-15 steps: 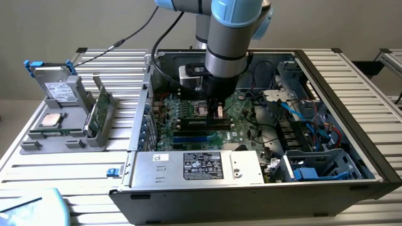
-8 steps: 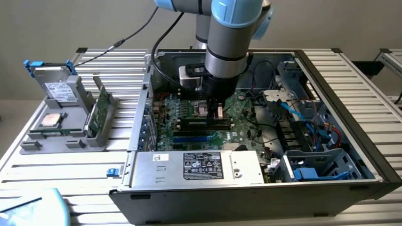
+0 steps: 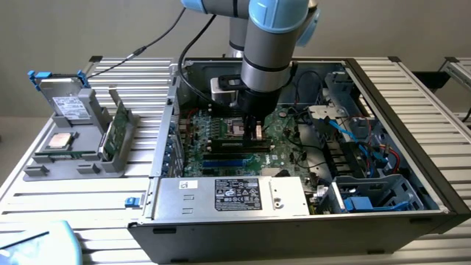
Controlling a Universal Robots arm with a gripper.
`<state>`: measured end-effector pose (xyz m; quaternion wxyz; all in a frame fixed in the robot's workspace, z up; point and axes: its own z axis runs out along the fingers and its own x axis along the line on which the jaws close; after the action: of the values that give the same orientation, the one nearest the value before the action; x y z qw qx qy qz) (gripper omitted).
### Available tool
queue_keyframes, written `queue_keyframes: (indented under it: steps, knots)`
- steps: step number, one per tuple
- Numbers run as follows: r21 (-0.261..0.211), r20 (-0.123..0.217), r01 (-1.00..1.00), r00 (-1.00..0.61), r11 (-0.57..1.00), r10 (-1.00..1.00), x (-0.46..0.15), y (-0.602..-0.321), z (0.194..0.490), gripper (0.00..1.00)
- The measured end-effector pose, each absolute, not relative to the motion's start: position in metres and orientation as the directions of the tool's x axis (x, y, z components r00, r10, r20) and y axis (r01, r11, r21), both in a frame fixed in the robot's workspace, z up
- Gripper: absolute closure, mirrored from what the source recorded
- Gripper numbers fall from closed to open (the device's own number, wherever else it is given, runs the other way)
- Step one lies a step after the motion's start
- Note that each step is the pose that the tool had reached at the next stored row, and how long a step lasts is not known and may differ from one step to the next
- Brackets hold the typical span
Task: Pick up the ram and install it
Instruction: 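Insert the ram into the slot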
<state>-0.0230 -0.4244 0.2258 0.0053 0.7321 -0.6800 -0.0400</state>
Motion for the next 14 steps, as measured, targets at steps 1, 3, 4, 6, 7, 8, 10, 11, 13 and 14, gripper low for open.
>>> queue_keyframes:
  steps: [1, 3, 4, 6, 7, 8, 10, 11, 13, 14]
  knots:
    - [0.062, -0.051, -0.995, 0.072, -0.075, -0.996, -0.023, -0.4244, 0.2258, 0.86]
    - [0.062, -0.051, -0.995, 0.072, -0.075, -0.996, -0.023, -0.4244, 0.2256, 0.86]
    - [0.062, -0.051, -0.995, 0.072, -0.075, -0.996, -0.023, -0.4244, 0.2254, 0.86]
    - [0.062, -0.051, -0.995, 0.072, -0.075, -0.996, -0.023, -0.4244, 0.225, 0.86]
    - [0.062, -0.051, -0.995, 0.072, -0.075, -0.996, -0.023, -0.4244, 0.2248, 0.86]
    - [0.062, -0.051, -0.995, 0.072, -0.075, -0.996, -0.023, -0.4244, 0.2247, 0.86]
    - [0.062, -0.051, -0.995, 0.072, -0.075, -0.996, -0.023, -0.4244, 0.2245, 0.86]
    - [0.062, -0.051, -0.995, 0.072, -0.075, -0.996, -0.023, -0.4243, 0.2245, 0.86]
    - [0.062, -0.052, -0.995, 0.072, -0.075, -0.996, -0.023, -0.4242, 0.2243, 0.86]
    - [0.062, -0.052, -0.995, 0.072, -0.075, -0.996, -0.023, -0.4241, 0.2243, 0.86]
